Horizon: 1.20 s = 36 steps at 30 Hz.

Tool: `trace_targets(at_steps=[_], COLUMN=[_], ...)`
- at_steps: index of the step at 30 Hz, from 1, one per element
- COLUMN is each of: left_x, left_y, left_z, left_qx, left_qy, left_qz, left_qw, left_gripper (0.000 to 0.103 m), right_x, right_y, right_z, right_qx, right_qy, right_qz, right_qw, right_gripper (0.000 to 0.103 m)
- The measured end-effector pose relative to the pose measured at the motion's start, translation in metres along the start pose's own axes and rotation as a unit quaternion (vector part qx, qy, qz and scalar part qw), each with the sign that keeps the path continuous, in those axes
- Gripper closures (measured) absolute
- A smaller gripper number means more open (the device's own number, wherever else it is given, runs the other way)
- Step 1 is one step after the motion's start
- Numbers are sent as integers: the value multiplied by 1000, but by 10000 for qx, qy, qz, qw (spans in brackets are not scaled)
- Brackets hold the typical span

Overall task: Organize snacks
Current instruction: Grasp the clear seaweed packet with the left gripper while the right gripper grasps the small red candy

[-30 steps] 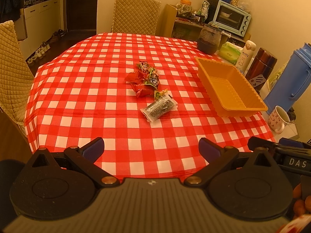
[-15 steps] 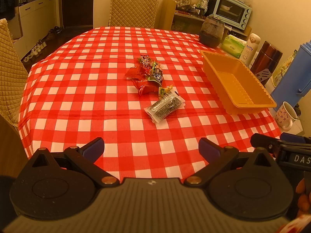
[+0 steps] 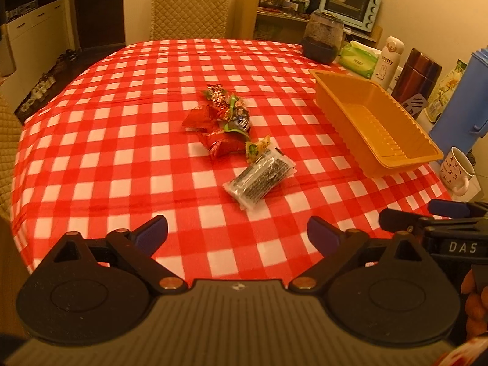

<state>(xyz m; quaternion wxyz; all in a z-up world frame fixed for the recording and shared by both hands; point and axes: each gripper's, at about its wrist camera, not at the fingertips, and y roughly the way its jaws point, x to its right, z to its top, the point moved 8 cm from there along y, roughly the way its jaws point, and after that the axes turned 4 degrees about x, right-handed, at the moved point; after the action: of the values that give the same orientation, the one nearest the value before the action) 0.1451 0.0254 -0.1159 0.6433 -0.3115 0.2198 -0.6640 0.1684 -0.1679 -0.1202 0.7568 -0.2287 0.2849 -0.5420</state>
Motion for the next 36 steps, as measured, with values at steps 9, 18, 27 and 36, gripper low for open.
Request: trace_targets(at_steps=[9,18,27,36], left_x=[4,16,30,-13], left_y=[52,96,116,100], left_z=[17,21,16,15], left_qx=[112,102,49,-60], left_qy=[784,1824,2502,1538], left_qz=[-373,-861,-1094,-471], left_qw=[9962,9794,9620,9870], left_gripper=[17,36,64,69], right_x=[7,12,2,-19], right_y=[43,67,81,92], right_z=[-3,-6,-8,-4], right_qx=[-22,-1,-83,-71], right_qy=[27,174,50,-126], right_qz=[32,69,105,402], right_qw=[10000,9998,9999,9991], right_gripper=[1,13,14,16])
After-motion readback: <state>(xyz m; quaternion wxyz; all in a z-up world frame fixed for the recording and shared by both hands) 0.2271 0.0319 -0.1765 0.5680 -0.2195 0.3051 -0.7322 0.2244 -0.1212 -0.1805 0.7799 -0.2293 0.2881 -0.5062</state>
